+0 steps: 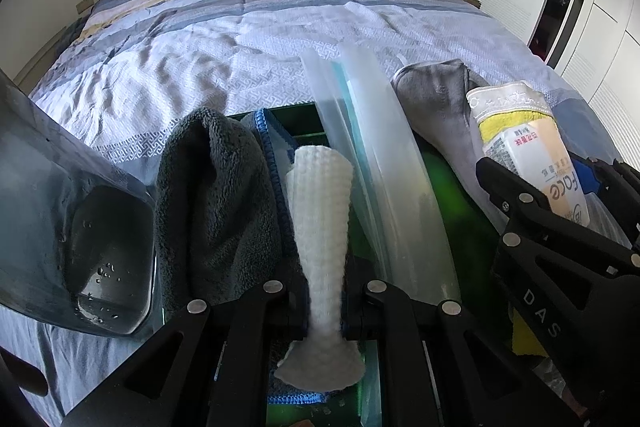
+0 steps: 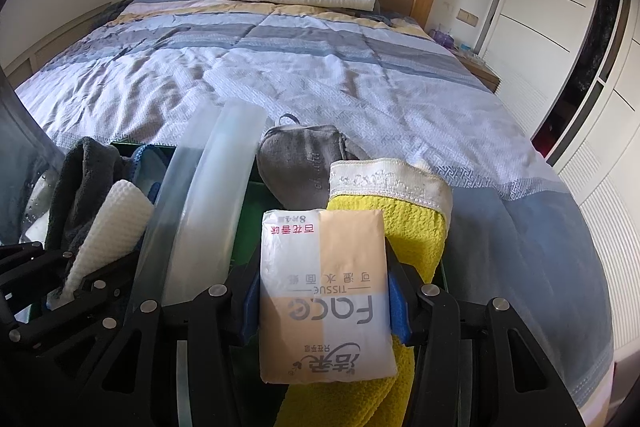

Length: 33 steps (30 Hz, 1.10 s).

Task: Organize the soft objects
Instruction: 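Lower the white towel and tissue pack into the green tray with both tools, then press the tissue pack onto the yellow towel while the left tool holds the white towel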

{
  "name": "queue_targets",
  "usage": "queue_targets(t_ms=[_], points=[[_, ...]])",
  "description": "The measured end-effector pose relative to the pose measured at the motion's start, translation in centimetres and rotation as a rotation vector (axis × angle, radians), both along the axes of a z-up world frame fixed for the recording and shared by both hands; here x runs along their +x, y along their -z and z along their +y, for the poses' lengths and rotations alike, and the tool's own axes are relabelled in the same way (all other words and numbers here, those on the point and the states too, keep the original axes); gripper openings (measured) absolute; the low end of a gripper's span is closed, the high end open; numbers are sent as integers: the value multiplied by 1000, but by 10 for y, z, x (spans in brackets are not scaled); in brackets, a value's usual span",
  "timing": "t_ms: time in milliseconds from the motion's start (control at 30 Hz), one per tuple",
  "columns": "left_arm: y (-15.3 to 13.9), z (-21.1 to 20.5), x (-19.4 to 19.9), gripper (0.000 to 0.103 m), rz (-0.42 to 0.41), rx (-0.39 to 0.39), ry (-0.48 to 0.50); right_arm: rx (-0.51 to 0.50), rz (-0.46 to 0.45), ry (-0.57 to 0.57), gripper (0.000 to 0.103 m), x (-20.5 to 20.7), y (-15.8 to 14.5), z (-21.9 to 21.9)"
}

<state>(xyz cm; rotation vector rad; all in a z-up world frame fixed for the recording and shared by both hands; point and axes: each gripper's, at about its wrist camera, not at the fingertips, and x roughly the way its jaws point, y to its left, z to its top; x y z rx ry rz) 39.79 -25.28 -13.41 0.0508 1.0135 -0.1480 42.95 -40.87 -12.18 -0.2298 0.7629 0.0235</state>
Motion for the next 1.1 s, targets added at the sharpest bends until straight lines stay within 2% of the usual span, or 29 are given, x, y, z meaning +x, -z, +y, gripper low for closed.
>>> queue_targets(t_ms=[1100], points=[[6,1,3,8,20,-11,-2,-18,7,-34,50,3,4,6]])
